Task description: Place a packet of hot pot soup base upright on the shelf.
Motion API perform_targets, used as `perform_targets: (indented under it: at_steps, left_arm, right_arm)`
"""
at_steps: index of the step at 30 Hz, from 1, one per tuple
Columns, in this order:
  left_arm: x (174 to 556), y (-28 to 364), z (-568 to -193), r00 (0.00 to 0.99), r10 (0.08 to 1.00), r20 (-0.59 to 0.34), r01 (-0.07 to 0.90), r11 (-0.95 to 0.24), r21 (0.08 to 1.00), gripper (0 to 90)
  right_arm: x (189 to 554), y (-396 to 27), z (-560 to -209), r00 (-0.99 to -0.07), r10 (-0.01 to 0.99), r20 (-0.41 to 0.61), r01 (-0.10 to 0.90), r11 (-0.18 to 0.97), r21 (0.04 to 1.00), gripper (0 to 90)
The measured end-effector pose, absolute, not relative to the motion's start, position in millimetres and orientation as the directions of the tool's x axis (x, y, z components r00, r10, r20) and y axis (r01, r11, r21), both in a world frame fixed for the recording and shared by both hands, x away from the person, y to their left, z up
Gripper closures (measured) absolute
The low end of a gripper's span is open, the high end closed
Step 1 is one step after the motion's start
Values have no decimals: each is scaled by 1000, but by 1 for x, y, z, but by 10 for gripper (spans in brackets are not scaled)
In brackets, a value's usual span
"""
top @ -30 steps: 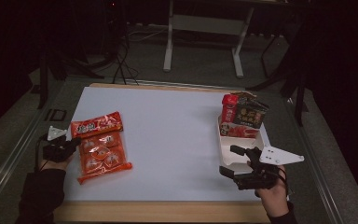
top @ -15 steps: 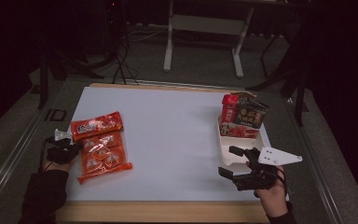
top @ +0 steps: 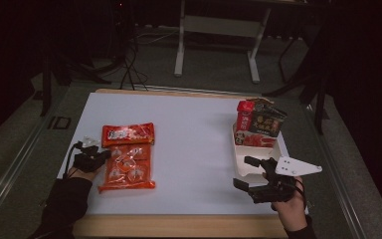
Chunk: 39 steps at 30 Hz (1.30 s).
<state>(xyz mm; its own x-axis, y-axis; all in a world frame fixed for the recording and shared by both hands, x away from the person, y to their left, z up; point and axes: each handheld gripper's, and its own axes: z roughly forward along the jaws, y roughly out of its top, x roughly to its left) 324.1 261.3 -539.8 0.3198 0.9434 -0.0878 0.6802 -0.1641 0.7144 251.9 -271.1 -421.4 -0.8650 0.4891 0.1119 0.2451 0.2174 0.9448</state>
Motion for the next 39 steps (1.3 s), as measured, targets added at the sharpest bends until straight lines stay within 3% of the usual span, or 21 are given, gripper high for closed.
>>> perform_targets:
  at_steps: [23,39]
  left_arm:
    - [326,189,-537,535,836,-124,630,-296,718,900]
    - [303,201,-528,572,808,-140,638,-331,695,900]
  right_arm:
    - [252,-272,-423,-865,488,113,250,224,942,155]
    - [252,-275,-423,-862,493,119,253,215,943,155]
